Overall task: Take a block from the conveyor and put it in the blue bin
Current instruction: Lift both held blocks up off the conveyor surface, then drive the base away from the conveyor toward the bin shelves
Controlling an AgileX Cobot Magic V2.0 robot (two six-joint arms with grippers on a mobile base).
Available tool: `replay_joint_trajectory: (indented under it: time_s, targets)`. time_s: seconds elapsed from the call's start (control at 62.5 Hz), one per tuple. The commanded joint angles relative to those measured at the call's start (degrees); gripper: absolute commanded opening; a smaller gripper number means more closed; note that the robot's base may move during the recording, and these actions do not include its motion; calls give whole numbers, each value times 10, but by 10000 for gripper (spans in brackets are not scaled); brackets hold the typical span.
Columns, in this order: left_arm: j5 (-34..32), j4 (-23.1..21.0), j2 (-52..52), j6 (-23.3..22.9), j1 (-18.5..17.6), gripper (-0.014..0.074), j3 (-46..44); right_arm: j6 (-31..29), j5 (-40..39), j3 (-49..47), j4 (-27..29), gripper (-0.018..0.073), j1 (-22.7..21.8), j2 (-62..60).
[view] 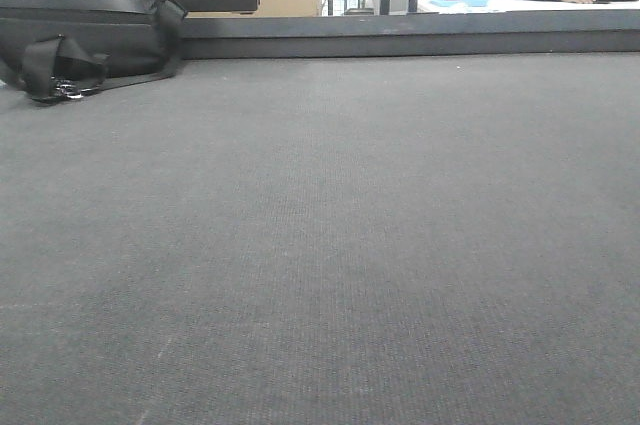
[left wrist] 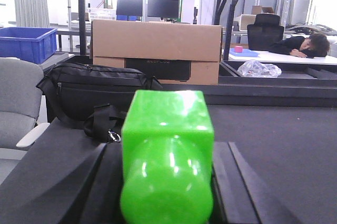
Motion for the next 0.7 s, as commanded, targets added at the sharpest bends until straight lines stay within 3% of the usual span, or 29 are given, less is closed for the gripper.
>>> replay_joint_trajectory:
  time_s: [0.0, 0.688]
  targets:
    - [-13, 2, -3, -4, -3, -111, 1, -4, -21, 1, -6, -155, -2, -3]
    - [-13, 2, -3, -4, -3, -111, 1, -4, -21, 1, -6, -155, -2, -3]
